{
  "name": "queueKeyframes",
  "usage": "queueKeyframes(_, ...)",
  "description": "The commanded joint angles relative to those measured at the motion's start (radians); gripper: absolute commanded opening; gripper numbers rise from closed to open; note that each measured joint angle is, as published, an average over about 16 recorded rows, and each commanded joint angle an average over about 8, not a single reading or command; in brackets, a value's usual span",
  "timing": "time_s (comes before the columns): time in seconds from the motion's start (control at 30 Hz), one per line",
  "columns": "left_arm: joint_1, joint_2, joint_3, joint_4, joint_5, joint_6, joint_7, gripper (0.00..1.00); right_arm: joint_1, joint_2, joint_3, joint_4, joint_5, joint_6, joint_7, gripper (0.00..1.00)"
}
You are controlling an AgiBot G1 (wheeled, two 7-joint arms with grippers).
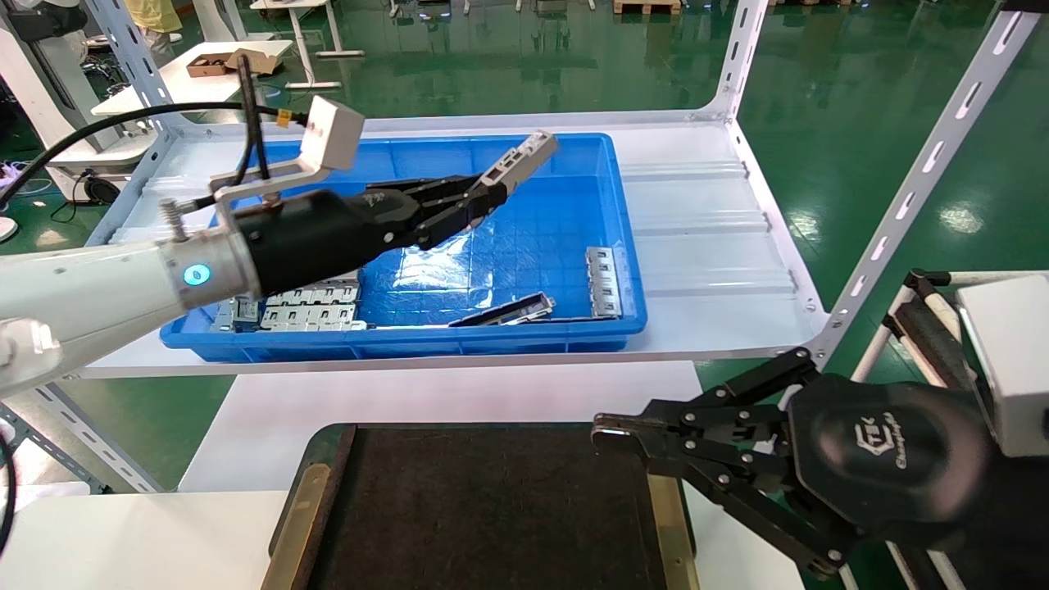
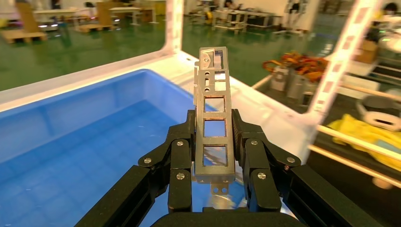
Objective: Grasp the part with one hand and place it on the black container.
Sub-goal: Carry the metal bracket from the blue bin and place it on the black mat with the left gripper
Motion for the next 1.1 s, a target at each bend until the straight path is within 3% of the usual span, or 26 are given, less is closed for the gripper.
queueKeyframes(0.03, 0.019, -0.030, -0.002, -0.053, -0.009, 0.031, -0.018, 0.00, 0.000, 0.000, 0.000, 0.000, 0.000, 0.000, 0.000, 0.00)
queueKeyframes(0.3, 0.190, -0.185, -0.016, -0.396, -0.061, 0.052, -0.159, 0.00, 0.000, 0.000, 0.000, 0.000, 0.000, 0.000, 0.000, 0.00)
queueKeyframes(0.6, 0.418, -0.336, -0.015, -0.747, -0.088, -0.048, -0.324, 0.00, 0.000, 0.000, 0.000, 0.000, 0.000, 0.000, 0.000, 0.00)
queueKeyframes(1.1, 0.693, -0.388, 0.031, -0.805, -0.067, -0.202, -0.388, 0.00, 0.000, 0.000, -0.001, 0.000, 0.000, 0.000, 0.000, 0.00)
